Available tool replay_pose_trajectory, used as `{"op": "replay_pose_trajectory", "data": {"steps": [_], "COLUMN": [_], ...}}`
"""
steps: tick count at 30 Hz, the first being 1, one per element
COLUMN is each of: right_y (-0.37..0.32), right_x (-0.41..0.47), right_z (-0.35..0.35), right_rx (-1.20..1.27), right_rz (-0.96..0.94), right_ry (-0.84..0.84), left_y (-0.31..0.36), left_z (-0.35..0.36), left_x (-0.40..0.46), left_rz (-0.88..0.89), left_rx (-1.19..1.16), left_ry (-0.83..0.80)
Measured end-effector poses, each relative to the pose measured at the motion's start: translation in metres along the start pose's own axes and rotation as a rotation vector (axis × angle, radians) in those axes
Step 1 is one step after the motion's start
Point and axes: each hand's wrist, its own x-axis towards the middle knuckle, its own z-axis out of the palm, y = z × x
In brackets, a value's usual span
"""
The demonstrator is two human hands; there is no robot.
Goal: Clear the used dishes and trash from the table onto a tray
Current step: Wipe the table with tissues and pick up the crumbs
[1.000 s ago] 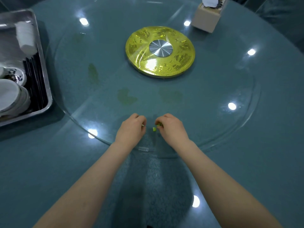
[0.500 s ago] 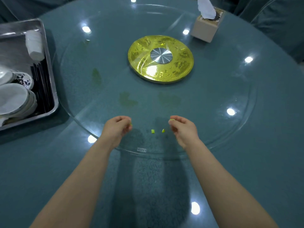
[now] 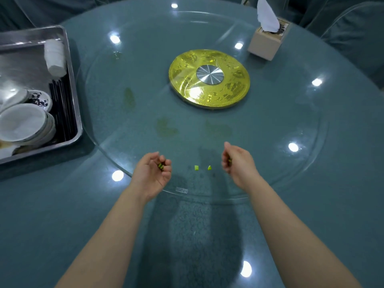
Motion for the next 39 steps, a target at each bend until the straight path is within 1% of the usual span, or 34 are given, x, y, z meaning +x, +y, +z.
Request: {"op": "replay_pose_trajectory", "data": {"steps": [1,2,3,4,5,6,7,9,11,14,18,20,22,23,25,26,27,28,29,30,31,32,33,35,37,39], "right_y": [0.004,0.008,0.012,0.015,0.018,0.022,0.025,0.032,0.036,0.037,0.036,0.037,0.036,0.034,0.031,0.029,0.026,0.024,0.023,0.022,0.021,0.019,0.018,0.014,0.011,0.007], "right_x": [0.004,0.007,0.008,0.008,0.008,0.007,0.006,0.003,0.001,0.002,0.001,0.002,0.000,-0.001,-0.004,-0.007,-0.009,-0.011,-0.013,-0.015,-0.017,-0.019,-0.021,-0.022,-0.021,-0.020], "right_z": [-0.001,-0.003,-0.004,-0.003,-0.002,0.001,0.004,0.009,0.012,0.011,0.012,0.011,0.007,0.004,0.000,-0.003,-0.005,-0.008,-0.009,-0.010,-0.010,-0.009,-0.006,0.002,0.013,0.025], "right_rx": [-0.351,-0.696,-0.972,-1.155,-1.269,-1.346,-1.412,-1.500,-1.558,-1.597,-1.556,-1.466,-1.234,-1.034,-0.410,-0.104,0.146,0.317,0.428,0.506,0.559,0.588,0.597,0.593,0.547,0.462], "right_rz": [-0.102,-0.187,-0.226,-0.234,-0.234,-0.239,-0.265,-0.348,-0.432,-0.490,-0.464,-0.407,-0.352,-0.321,-0.200,-0.112,-0.039,0.006,0.029,0.034,0.029,0.015,0.006,0.002,0.014,0.029], "right_ry": [0.035,0.056,0.056,0.043,0.021,-0.001,-0.017,-0.021,-0.003,-0.014,0.019,0.061,0.107,0.123,0.146,0.144,0.120,0.075,0.025,-0.021,-0.062,-0.095,-0.124,-0.170,-0.197,-0.176], "left_y": [-0.001,-0.004,-0.008,-0.012,-0.016,-0.020,-0.024,-0.033,-0.042,-0.048,-0.052,-0.055,-0.054,-0.052,-0.044,-0.040,-0.035,-0.030,-0.026,-0.021,-0.017,-0.015,-0.012,-0.009,-0.007,-0.006], "left_z": [0.002,0.004,0.007,0.008,0.010,0.013,0.017,0.024,0.030,0.032,0.028,0.029,0.031,0.032,0.032,0.032,0.032,0.032,0.031,0.029,0.025,0.022,0.018,0.012,0.006,0.000], "left_x": [0.002,0.006,0.010,0.015,0.019,0.020,0.023,0.029,0.037,0.044,0.048,0.051,0.053,0.054,0.054,0.052,0.049,0.044,0.037,0.028,0.020,0.012,0.006,-0.004,-0.009,-0.007], "left_rz": [0.035,0.089,0.162,0.246,0.333,0.390,0.423,0.457,0.541,0.663,0.791,0.801,0.759,0.722,0.605,0.528,0.442,0.331,0.185,0.059,-0.023,-0.054,-0.054,-0.014,0.017,0.027], "left_rx": [0.208,0.488,0.811,1.134,1.414,1.610,1.734,1.910,2.080,2.242,2.417,2.469,2.445,2.393,2.197,2.038,1.781,1.438,1.072,0.756,0.523,0.393,0.328,0.296,0.297,0.322], "left_ry": [0.051,0.106,0.162,0.230,0.293,0.332,0.346,0.357,0.363,0.340,0.300,0.268,0.253,0.255,0.225,0.202,0.175,0.147,0.112,0.051,-0.035,-0.109,-0.163,-0.207,-0.212,-0.162]}}
